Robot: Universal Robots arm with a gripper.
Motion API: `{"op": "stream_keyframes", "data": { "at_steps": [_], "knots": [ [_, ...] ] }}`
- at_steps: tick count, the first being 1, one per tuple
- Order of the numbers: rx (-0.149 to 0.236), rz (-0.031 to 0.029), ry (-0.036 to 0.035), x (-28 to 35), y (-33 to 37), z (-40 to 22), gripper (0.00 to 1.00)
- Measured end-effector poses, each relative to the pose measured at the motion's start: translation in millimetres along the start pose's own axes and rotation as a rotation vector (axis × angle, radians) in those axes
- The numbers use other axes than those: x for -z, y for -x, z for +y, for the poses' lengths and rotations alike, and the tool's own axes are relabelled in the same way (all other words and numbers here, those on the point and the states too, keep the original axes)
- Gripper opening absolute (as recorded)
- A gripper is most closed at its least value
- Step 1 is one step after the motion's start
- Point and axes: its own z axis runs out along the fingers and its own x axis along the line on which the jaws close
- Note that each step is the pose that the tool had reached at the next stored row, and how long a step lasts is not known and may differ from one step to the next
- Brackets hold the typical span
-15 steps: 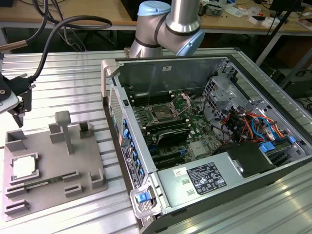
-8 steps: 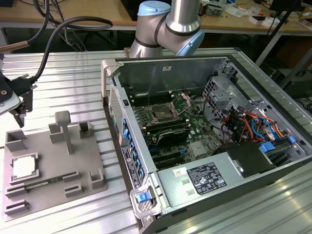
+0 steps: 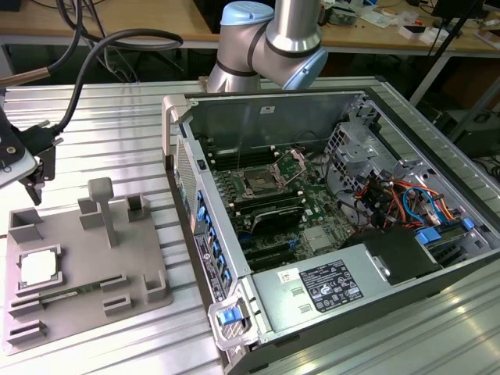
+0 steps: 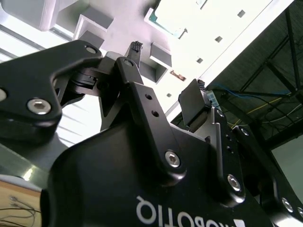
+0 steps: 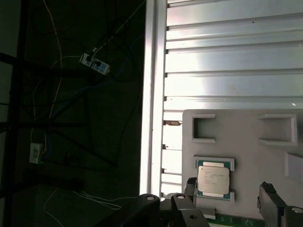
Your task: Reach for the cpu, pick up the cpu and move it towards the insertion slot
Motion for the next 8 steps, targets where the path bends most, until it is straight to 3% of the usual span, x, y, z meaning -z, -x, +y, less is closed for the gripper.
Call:
{"op": "stream_keyframes", "data": {
  "at_steps": [8],
  "knots": [
    [0.000,-0.0001,0.0002,-1.8,2.2,-0.6,0.60]
  ]
}}
